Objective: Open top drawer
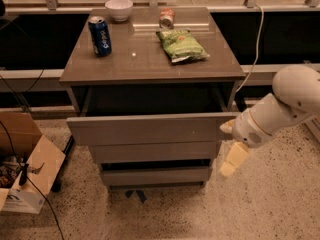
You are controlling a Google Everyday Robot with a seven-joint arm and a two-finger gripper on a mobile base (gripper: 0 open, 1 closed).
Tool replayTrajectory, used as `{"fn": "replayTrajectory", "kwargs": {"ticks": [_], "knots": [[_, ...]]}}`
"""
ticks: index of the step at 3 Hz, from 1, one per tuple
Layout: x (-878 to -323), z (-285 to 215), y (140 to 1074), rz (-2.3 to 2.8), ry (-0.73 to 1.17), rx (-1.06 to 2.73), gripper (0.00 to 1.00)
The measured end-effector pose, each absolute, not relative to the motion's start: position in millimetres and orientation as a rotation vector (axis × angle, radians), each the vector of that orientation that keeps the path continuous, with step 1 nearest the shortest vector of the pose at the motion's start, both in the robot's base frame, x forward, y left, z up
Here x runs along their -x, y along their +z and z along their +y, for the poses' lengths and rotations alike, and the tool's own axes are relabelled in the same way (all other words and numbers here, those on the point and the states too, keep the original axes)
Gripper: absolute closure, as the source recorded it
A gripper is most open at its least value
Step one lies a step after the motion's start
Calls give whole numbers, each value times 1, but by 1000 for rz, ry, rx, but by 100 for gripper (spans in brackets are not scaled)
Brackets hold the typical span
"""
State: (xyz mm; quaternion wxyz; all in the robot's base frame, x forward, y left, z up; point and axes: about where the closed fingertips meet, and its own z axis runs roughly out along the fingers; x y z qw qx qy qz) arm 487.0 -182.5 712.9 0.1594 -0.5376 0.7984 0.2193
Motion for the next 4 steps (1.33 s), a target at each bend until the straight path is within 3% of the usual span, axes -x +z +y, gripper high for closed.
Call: {"fn": "replayTrajectory", "kwargs": {"ticks": [2, 4], "knots": [[-483, -182, 716, 2269, 623, 1550, 0], [-539, -163, 720, 2154, 594, 1601, 0]]}}
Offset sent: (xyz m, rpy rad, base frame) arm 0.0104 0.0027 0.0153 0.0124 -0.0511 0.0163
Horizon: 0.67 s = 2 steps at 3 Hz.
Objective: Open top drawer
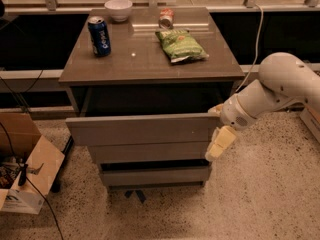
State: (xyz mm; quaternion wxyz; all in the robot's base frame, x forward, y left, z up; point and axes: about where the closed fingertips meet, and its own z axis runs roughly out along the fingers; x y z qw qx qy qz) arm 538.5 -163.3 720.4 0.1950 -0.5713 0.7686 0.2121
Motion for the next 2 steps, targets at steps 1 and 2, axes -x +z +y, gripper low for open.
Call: {"fn": "replayTrajectory", "kwargs": {"ticks": [1, 2], "knots": [[-565, -153, 717, 2112, 601, 1621, 0], [-578, -147, 712, 2096, 612, 1632, 0]]}}
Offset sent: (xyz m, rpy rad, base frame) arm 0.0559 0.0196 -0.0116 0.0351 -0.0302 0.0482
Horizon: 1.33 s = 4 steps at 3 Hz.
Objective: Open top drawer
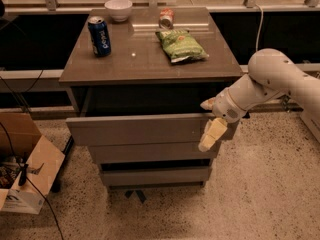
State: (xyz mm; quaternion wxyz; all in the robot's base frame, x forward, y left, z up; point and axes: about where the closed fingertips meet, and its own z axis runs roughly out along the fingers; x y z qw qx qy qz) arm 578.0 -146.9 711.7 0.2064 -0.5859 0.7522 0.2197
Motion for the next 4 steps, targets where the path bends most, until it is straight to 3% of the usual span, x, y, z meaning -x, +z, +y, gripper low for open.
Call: {"fn": "replayTrajectory", "kwargs": {"ticks": [1, 4], "knots": [[-585, -151, 697, 2125, 639, 1624, 4], [-578, -167, 686, 2190, 659, 1590, 73]]}}
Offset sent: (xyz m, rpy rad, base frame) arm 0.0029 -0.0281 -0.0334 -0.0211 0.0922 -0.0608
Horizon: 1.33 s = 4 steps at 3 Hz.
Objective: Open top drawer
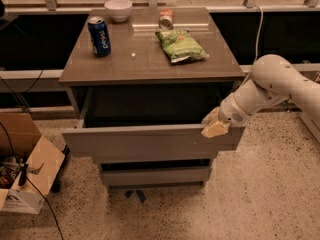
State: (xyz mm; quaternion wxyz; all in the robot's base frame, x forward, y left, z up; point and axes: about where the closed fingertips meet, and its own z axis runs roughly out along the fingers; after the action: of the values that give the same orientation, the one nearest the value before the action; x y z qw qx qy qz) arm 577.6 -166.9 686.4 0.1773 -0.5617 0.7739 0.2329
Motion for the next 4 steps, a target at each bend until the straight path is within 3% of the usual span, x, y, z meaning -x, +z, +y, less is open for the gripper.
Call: {"fn": "replayTrajectory", "kwargs": {"ticks": [1, 2, 4], "knots": [[-577, -167, 687, 2190, 659, 1589, 96], [-547, -185, 684, 2239, 670, 1564, 100], [-508, -199, 681, 2302, 690, 1527, 59]]}}
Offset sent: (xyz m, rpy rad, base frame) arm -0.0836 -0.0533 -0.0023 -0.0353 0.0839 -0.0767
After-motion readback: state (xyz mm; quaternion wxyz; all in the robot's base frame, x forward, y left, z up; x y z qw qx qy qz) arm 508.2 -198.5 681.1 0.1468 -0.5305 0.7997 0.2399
